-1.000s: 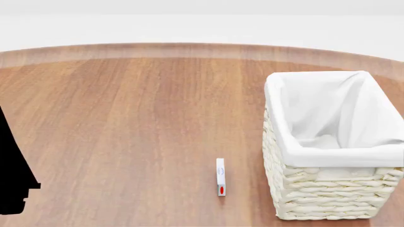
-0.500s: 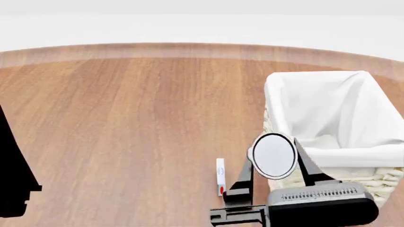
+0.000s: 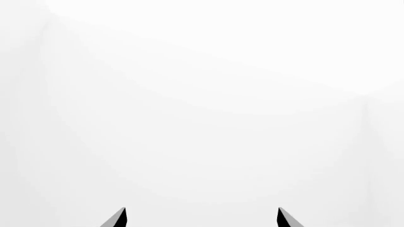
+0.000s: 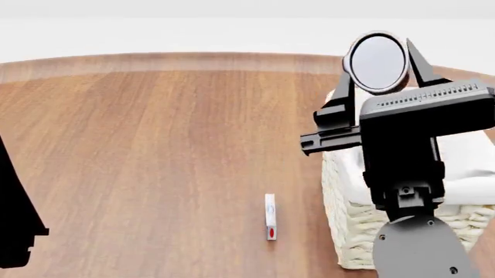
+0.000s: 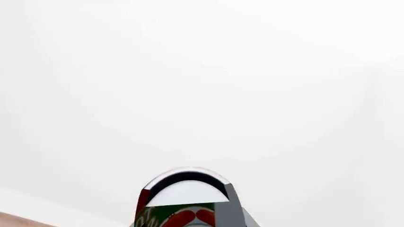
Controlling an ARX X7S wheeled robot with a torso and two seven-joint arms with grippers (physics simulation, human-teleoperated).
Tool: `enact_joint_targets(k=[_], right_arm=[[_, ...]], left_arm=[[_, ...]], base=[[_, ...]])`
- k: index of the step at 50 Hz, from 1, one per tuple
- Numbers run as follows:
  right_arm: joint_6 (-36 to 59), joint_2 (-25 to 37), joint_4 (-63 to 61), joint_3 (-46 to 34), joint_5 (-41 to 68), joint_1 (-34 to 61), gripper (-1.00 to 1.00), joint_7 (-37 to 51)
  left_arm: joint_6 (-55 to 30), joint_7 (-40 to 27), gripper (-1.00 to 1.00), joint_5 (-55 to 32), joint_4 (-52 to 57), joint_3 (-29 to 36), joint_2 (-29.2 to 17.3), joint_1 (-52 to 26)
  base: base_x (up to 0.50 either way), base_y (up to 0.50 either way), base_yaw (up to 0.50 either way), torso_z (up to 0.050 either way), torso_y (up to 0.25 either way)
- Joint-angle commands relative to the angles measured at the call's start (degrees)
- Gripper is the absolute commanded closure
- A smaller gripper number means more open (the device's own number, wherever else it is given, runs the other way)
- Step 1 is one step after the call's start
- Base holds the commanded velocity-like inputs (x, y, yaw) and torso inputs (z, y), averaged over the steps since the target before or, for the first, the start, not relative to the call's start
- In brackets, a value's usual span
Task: Pick up the tomato sauce, and put it in the basket.
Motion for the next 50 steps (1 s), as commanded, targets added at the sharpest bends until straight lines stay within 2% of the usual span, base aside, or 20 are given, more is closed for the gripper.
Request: enact_joint_targets(k=[1,8,16,23,30,44,50], right_arm=[[-3.39,0.44,13.74,1.35,-2.10,10.76,1.00,-3.64],[-5.80,-0.82,24.34,1.02,-1.88,16.67,1.00,-6.05],[-8.63,-3.19,33.61,2.43,1.23,18.82,1.00,-8.39],[-9.92,-6.66,53.72,4.93,6.45,26.97,1.00,-15.22],[-9.95,-8.37,66.29,6.88,8.10,31.05,1.00,-15.68],[-3.35,-7.98,67.90,7.59,8.98,32.91,1.00,-13.55],[-1.41,-8.06,67.91,6.96,9.44,32.24,1.00,-15.87]], left_arm=[[-0.15,-0.34,-1.00,0.09,0.61,0.08,-0.43,0.13],[-0.24,-0.23,-1.00,-0.46,1.13,0.22,-0.75,0.05],[0.53,-0.13,-1.00,-0.33,0.55,0.08,-0.88,0.70],[0.19,-0.34,-1.00,-0.17,0.84,0.30,-1.13,0.68],[-0.17,-0.71,-1.00,-0.40,1.36,0.15,-1.50,0.80],[0.60,-0.65,-1.00,-0.01,0.50,0.50,-1.37,1.10],[0.86,-0.72,-1.00,-0.06,0.51,0.55,-1.39,1.30]], base=[[0.00,0.00,0.00,0.000,0.000],[0.00,0.00,0.00,0.000,0.000],[0.00,0.00,0.00,0.000,0.000],[0.00,0.00,0.00,0.000,0.000],[0.00,0.00,0.00,0.000,0.000],[0.00,0.00,0.00,0.000,0.000],[0.00,0.00,0.00,0.000,0.000]])
